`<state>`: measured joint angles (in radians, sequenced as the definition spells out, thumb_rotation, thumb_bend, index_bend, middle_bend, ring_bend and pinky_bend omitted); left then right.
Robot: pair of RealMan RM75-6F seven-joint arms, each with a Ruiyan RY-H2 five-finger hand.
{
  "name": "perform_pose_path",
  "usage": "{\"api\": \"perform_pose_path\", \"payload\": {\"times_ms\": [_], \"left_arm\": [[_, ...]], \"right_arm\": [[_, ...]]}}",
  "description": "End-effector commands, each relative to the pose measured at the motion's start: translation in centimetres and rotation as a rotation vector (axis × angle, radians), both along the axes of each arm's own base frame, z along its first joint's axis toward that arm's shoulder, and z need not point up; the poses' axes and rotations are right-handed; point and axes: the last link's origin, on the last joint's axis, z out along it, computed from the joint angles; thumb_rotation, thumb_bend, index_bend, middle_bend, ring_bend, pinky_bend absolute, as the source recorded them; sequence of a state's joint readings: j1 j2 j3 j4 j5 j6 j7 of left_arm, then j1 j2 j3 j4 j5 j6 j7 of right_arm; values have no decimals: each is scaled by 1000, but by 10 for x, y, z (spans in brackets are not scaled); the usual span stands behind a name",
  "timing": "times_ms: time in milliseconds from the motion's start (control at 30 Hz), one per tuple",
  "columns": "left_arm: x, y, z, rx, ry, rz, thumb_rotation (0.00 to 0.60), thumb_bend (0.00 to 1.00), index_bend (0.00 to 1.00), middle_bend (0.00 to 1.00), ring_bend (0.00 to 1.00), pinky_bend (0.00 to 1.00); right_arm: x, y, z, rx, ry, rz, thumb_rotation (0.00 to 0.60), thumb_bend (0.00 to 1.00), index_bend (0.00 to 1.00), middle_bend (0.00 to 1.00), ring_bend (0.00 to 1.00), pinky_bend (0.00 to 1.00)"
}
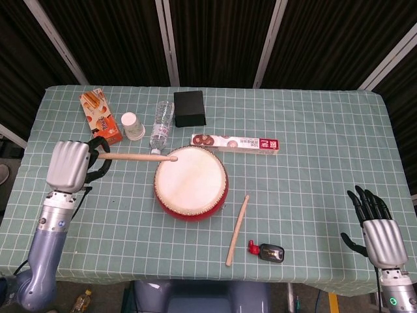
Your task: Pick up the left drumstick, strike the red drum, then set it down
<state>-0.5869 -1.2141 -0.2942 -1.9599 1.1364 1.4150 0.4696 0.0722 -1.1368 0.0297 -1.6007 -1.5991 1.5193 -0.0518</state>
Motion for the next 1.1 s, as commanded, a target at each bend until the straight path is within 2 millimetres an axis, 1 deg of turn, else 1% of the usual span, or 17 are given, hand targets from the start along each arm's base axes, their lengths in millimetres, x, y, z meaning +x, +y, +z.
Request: {"api": "perform_pose_path", "payload": {"times_ms": [33, 100, 200, 267, 300, 367, 433, 500, 567, 667, 700, 767, 800, 833, 933, 1033, 1100], "left_arm": [[11, 19, -19, -8, 64, 8, 600, 451, 750, 1000, 1000, 1000], [8, 26, -31, -20, 156, 27, 600, 451, 751, 1000, 1000, 1000], [-5, 29, -52, -57, 293, 74, 600, 450, 753, 1000, 1000, 1000], [-20, 27, -66, -112, 362, 126, 600, 450, 756, 1000, 1000, 1000], [-24, 25, -70, -128, 389, 141, 600, 450, 757, 1000, 1000, 1000], [-46, 19, -82, -193, 557, 181, 600, 450, 758, 1000, 1000, 1000], [-56, 14, -86, -238, 654, 211, 600, 450, 758, 1000, 1000, 1000], [-59, 10, -85, -261, 655, 247, 600, 450, 758, 1000, 1000, 1000], [-53, 10, -78, -243, 568, 256, 600, 450, 757, 1000, 1000, 1000], [-30, 12, -60, -123, 345, 177, 600, 450, 757, 1000, 1000, 1000], [-18, 11, -51, -73, 223, 130, 600, 450, 758, 1000, 1000, 1000], [-2, 8, -34, 7, 88, 43, 600, 450, 761, 1000, 1000, 1000], [4, 6, -27, 34, 55, 11, 600, 450, 763, 1000, 1000, 1000], [15, 4, -16, 74, -2, -38, 600, 449, 764, 1000, 1000, 1000], [30, 2, -1, 124, -81, -96, 600, 450, 767, 1000, 1000, 1000], [41, 1, 7, 143, -126, -120, 600, 450, 767, 1000, 1000, 1000], [46, 1, 8, 141, -125, -127, 600, 450, 767, 1000, 1000, 1000]], "right_arm": [[0, 0, 0, 0, 0, 0, 600, 251, 0, 0, 0, 116], [0, 0, 0, 1, -3, -1, 600, 251, 0, 0, 0, 116], [0, 0, 1, 3, -5, 2, 600, 251, 0, 0, 0, 116], [0, 1, 1, 3, -5, 5, 600, 251, 0, 0, 0, 116], [0, 1, 1, 4, -5, 5, 600, 251, 0, 0, 0, 116], [0, 1, 1, 3, -5, 6, 600, 251, 0, 0, 0, 116], [0, 1, 1, 3, -7, 6, 600, 250, 0, 0, 0, 116], [0, 1, 1, 2, -6, 6, 600, 251, 0, 0, 0, 116], [0, 1, 1, 3, -6, 5, 600, 251, 0, 0, 0, 116], [0, 1, 2, 1, -5, 6, 600, 251, 0, 0, 0, 116], [0, 1, 1, 3, -6, 5, 600, 251, 0, 0, 0, 116], [0, 2, 1, 5, -5, 5, 600, 251, 0, 0, 0, 116], [0, 2, 1, 5, -4, 5, 600, 251, 0, 0, 0, 116], [1, 2, 1, 6, -3, 6, 600, 251, 0, 0, 0, 116], [1, 2, 1, 4, -2, 6, 600, 251, 0, 0, 0, 116], [1, 2, 1, 4, -1, 7, 600, 251, 0, 0, 0, 116], [1, 2, 1, 4, -3, 6, 600, 251, 0, 0, 0, 116]]}}
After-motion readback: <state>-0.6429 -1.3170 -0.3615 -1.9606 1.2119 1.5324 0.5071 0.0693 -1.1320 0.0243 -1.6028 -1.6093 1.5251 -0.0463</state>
